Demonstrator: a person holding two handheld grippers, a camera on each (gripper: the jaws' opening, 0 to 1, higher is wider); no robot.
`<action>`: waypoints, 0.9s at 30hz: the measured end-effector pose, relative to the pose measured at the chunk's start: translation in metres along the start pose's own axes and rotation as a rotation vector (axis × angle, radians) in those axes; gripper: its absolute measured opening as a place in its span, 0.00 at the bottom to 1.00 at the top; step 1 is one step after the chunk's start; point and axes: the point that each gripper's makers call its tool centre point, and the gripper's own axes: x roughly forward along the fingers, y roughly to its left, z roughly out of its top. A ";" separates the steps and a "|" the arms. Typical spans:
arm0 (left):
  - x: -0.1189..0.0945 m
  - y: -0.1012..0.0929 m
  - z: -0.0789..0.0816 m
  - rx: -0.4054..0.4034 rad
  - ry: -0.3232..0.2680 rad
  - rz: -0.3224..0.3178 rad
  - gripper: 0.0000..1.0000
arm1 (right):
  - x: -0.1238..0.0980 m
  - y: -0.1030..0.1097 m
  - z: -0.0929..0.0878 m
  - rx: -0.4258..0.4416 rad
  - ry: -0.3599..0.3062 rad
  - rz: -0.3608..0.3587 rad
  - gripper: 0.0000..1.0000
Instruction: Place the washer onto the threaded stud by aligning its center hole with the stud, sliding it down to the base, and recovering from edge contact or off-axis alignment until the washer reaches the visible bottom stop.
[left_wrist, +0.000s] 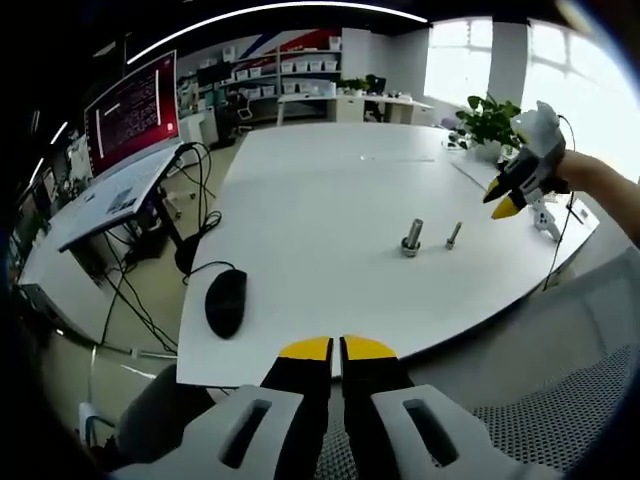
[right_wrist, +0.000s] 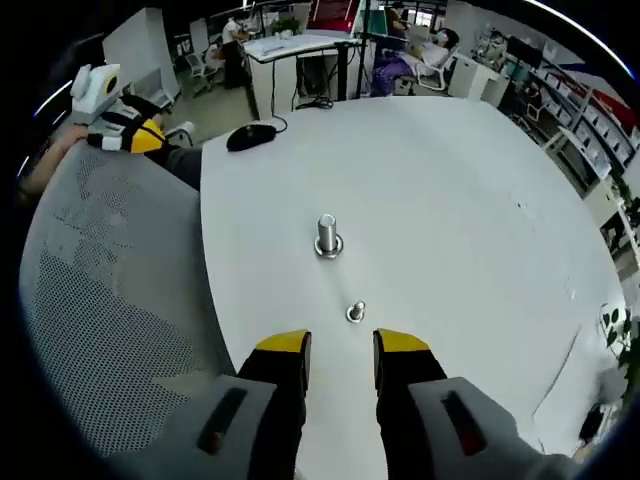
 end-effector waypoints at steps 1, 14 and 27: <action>0.000 -0.001 0.000 0.001 -0.003 -0.003 0.00 | -0.012 0.001 0.000 0.032 -0.031 -0.020 0.27; -0.001 -0.017 -0.002 0.055 0.011 -0.098 0.00 | -0.095 0.031 -0.019 0.365 -0.463 -0.157 0.28; -0.002 -0.021 0.002 0.073 -0.007 -0.121 0.00 | -0.101 0.064 -0.058 0.678 -0.556 -0.222 0.28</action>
